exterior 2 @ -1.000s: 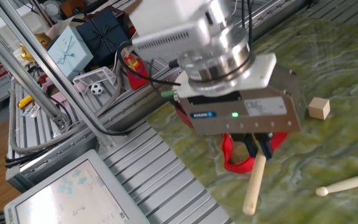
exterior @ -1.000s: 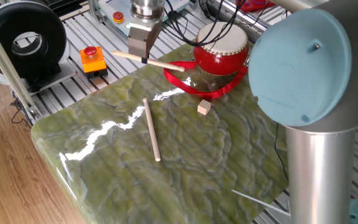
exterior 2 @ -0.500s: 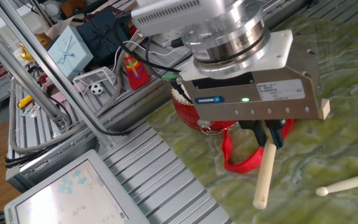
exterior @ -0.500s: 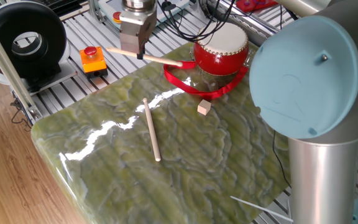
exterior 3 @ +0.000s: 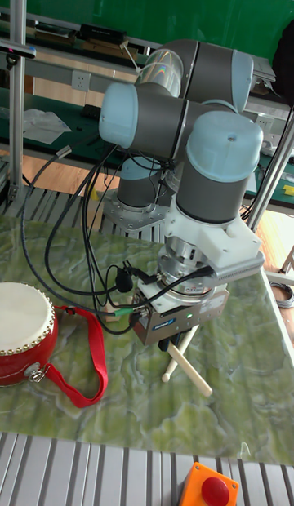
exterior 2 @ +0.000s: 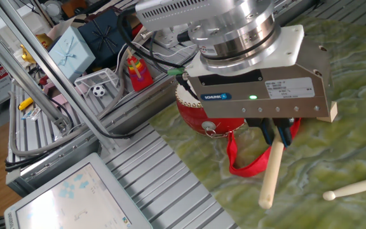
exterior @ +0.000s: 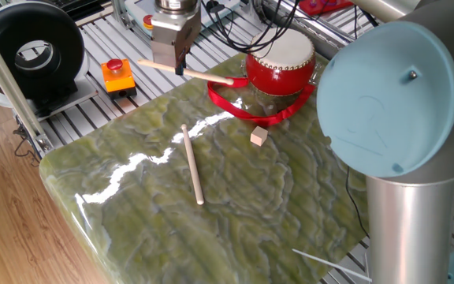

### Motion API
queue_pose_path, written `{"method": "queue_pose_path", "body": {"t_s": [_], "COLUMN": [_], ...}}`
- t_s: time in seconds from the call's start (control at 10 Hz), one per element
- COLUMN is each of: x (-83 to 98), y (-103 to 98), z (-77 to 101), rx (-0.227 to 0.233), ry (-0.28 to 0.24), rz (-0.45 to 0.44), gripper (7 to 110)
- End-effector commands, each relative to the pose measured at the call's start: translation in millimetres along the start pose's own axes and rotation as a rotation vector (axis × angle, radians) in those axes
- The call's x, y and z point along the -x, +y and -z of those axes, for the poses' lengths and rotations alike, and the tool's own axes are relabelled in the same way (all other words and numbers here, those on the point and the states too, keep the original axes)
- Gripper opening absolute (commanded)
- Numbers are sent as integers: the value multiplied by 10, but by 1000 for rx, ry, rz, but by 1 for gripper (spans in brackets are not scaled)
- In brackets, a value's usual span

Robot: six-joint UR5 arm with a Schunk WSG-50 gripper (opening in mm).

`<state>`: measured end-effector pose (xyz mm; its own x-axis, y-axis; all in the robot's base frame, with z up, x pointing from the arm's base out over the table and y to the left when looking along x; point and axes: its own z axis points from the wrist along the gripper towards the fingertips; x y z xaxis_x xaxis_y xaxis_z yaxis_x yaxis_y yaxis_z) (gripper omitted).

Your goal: Play the drum

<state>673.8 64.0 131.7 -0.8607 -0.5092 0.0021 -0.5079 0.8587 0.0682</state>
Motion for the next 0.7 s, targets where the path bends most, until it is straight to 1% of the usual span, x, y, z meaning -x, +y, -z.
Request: {"method": "queue_pose_path", "body": {"t_s": [0.0, 0.1, 0.2, 0.4, 0.5, 0.6], "x": [-6, -16, -13, -38, -31, -44], "y": [37, 20, 32, 12, 66, 43], "z": [18, 18, 18, 18, 19, 19], "rx": [17, 11, 16, 7, 29, 19], "ry": [-1, 3, 2, 12, 11, 16], "rz": [-33, -35, -37, -65, -113, -149], "gripper": [7, 7, 7, 7, 7, 7]}}
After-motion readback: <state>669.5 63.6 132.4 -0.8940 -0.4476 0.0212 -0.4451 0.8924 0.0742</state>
